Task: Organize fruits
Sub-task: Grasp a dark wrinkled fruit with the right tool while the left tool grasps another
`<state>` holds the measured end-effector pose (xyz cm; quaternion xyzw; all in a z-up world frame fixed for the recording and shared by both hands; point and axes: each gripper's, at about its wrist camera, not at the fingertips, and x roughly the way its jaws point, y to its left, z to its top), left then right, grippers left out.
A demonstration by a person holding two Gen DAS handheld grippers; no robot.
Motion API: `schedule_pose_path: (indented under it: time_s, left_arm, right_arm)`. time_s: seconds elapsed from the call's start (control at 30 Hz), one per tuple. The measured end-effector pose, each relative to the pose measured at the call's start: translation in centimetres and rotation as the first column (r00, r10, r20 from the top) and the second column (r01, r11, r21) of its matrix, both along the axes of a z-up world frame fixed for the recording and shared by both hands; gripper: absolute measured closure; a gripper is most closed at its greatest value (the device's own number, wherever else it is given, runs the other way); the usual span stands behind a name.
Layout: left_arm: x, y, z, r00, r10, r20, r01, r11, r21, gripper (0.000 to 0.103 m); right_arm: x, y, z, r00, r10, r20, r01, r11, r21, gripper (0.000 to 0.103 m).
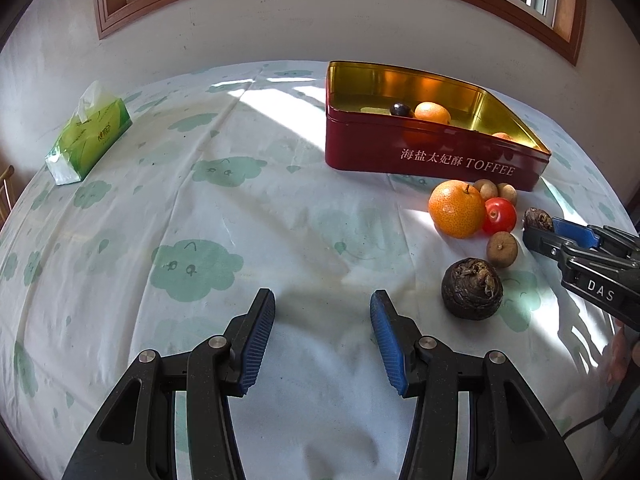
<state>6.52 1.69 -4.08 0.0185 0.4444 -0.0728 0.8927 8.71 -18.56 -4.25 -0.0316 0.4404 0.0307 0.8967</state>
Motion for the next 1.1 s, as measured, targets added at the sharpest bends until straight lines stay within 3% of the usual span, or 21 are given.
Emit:
schedule_pose_path:
  time_s: [0.1, 0.73, 1.1]
  left_arm:
    - [-0.5, -0.5, 0.0, 1.000, -0.019, -0.002, 0.019, 1.000, -0.004, 0.052]
    - [-4.2, -4.7, 0.1, 0.991, -0.134, -0.003, 0.134, 0.991, -0.004, 0.048]
    - [-3.4, -6.8, -0.1, 0.991, -0.132, 0.001, 0.132, 0.991, 0.001, 0.046]
  right_arm:
    - [0.0, 0.1, 0.0, 1.000, 0.001, 0.011, -0.001, 1.000, -0.003, 0.071]
    - [-3.9, -4.0, 0.0, 0.995, -0.100, 0.029, 0.100, 0.995, 0.008, 0.072]
    - [-5.0, -6.1, 0.0, 0.990, -0.136, 0.030, 0.135, 0.990, 0.027, 0.072]
